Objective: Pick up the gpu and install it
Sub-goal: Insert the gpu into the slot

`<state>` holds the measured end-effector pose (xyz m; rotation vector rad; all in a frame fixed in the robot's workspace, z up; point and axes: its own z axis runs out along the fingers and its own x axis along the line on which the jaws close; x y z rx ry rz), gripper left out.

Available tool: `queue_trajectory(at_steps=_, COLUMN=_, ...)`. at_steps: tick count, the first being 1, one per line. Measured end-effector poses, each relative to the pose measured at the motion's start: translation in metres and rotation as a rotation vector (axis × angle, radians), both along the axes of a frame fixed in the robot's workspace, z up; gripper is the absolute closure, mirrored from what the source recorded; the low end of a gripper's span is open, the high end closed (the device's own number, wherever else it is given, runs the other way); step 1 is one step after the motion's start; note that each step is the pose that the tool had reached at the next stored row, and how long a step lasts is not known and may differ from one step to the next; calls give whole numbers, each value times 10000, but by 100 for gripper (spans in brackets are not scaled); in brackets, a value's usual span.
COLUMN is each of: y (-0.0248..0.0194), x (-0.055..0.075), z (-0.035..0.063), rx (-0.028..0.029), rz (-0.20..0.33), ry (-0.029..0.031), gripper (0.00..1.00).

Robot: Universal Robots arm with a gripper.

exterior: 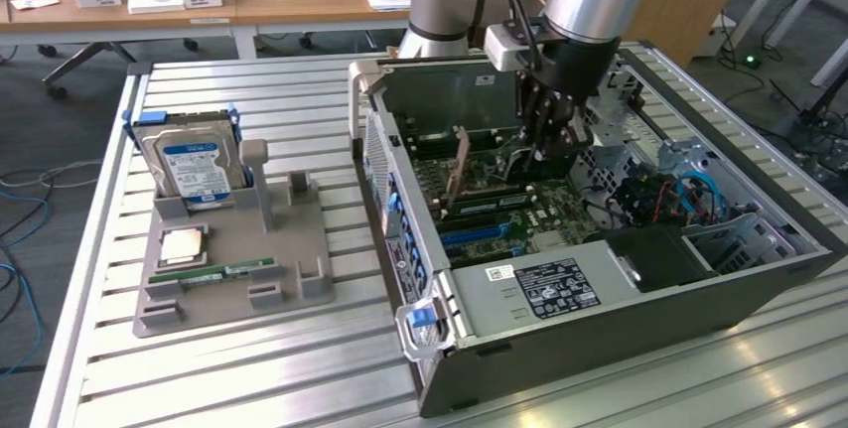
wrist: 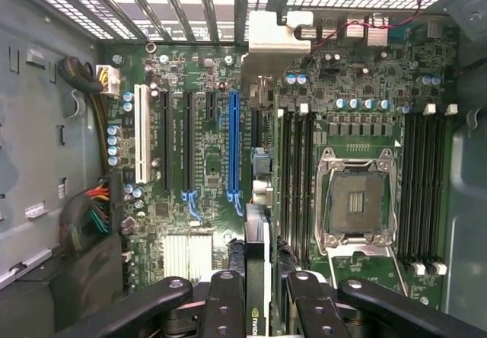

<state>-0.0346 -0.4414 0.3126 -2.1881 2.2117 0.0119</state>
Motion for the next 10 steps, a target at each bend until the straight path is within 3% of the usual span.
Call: queue_trajectory(at_steps=10, y=0, x=-12, z=-68, rx=-1, rz=1, ry=0, gripper=74)
